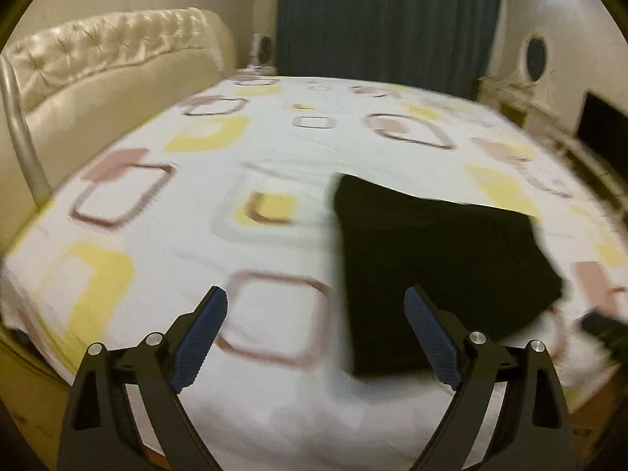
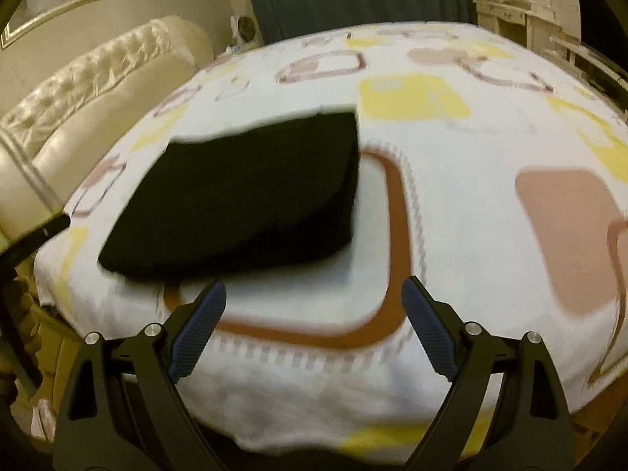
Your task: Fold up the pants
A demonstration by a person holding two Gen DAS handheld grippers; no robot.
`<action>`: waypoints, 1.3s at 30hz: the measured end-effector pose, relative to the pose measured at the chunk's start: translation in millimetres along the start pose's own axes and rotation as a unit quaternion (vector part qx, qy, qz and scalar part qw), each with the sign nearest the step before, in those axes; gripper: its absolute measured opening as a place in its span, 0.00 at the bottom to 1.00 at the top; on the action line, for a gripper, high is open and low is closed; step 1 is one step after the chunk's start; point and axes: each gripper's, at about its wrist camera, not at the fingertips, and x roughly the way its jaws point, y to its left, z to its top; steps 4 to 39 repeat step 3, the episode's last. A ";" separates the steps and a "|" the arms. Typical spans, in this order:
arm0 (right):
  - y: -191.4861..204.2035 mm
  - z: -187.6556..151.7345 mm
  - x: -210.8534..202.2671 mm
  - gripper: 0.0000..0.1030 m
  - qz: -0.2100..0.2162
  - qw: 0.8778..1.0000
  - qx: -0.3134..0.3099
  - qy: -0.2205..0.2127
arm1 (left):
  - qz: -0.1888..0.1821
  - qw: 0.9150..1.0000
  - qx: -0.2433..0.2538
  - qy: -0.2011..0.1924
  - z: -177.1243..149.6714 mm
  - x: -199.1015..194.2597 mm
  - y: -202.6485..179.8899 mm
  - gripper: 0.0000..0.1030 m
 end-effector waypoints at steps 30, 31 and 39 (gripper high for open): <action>-22.8 50.5 30.9 0.92 -0.026 0.999 0.022 -0.020 | 0.056 0.998 0.026 0.009 30.9 49.8 21.6 0.88; -22.8 50.5 30.9 0.92 -0.026 0.999 0.022 -0.020 | 0.056 0.998 0.026 0.009 30.9 49.8 21.6 0.88; -22.8 50.5 30.9 0.92 -0.026 0.999 0.022 -0.020 | 0.056 0.998 0.026 0.009 30.9 49.8 21.6 0.88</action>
